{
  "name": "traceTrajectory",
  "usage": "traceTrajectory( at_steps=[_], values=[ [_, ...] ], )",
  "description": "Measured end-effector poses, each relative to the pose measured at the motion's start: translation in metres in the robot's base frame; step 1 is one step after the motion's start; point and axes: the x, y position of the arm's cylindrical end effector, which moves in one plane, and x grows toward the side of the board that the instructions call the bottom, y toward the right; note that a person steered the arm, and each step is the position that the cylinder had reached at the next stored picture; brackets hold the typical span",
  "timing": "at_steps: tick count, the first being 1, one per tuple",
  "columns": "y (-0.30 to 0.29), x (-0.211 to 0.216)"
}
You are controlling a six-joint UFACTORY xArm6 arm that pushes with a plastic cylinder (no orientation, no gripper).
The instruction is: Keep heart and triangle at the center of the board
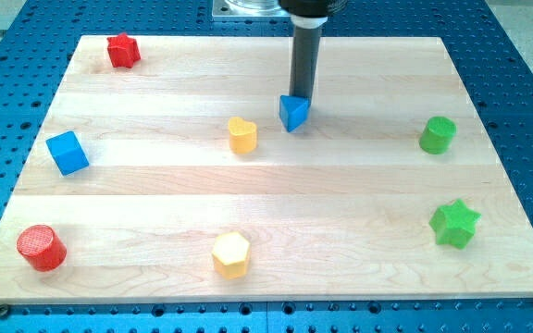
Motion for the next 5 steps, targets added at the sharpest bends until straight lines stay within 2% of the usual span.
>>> traceTrajectory(
  at_steps=[1, 2, 3, 5],
  values=[
    [-0.014, 0.023],
    [0.036, 0.032],
    [0.026, 0.070],
    [0.011, 0.053]
  ],
)
